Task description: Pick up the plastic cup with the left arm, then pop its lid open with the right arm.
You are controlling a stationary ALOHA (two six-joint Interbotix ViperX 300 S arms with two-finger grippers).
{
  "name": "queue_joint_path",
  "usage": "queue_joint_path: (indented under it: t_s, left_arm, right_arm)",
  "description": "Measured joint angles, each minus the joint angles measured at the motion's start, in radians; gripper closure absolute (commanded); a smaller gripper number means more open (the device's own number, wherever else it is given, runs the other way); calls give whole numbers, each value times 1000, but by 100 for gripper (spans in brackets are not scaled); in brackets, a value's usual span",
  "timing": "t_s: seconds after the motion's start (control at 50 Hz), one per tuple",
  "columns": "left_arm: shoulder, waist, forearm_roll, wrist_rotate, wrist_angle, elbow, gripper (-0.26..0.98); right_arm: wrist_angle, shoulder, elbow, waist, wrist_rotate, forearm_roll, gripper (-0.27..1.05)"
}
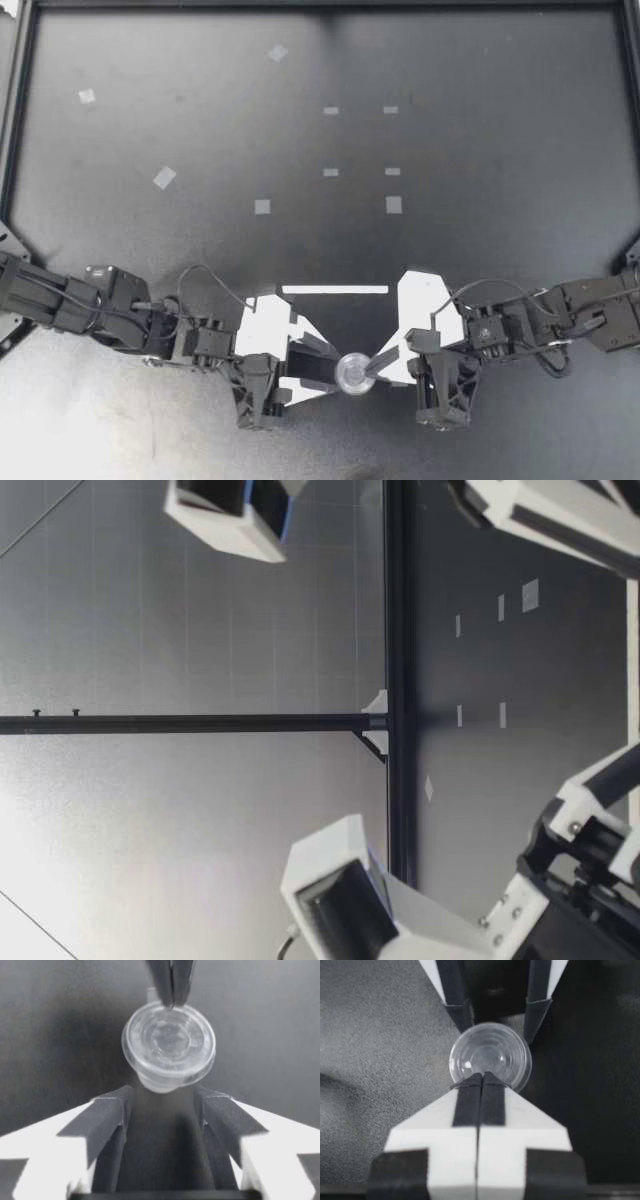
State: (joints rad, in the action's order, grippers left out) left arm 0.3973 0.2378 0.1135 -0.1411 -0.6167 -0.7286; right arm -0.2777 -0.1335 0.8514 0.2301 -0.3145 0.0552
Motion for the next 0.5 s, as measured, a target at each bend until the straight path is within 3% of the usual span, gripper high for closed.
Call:
queue_joint_path:
  t_s: [0.5]
  left_arm:
    - [0, 0, 2, -8, 8, 5, 19]
  right_arm:
    - [5, -18, 2, 2, -51, 0, 87]
